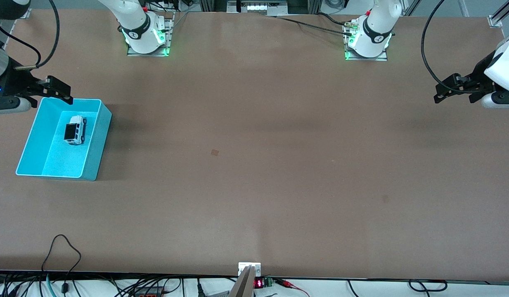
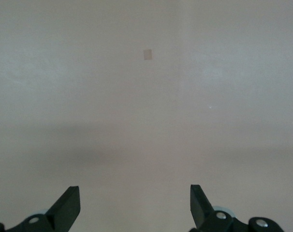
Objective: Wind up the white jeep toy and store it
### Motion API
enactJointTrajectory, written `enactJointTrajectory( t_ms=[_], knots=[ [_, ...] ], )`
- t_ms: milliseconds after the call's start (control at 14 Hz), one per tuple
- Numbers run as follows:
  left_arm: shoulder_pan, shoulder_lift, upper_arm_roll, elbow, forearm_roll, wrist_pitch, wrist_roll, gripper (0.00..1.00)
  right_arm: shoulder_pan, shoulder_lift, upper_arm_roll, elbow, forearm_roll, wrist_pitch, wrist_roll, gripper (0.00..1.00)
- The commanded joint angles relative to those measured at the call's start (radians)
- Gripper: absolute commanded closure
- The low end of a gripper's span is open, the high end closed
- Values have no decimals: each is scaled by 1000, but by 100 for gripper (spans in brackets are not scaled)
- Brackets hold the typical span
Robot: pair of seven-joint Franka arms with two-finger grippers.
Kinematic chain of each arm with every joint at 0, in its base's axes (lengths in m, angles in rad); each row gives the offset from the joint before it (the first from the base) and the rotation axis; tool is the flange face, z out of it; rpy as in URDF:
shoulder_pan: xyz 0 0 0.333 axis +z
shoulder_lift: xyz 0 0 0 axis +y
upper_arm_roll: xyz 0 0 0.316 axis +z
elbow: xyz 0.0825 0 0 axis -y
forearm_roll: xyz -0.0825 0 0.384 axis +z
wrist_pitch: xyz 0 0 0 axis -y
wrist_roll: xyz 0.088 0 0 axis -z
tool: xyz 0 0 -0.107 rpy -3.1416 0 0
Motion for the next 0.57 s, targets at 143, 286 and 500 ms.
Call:
enactJointTrajectory(
  t_ms=[143, 286, 500],
  knots=[
    [4, -19, 0, -10, -20, 3, 5, 0, -32, 0, 28, 31, 13, -35, 23, 0],
    [4, -19, 2, -9, -18, 3, 5, 0, -31, 8, 27, 45, 13, -40, 23, 0],
    [4, -19, 2, -10, -18, 1, 5, 0, -29, 26, 27, 62, 11, -41, 23, 0]
  ],
)
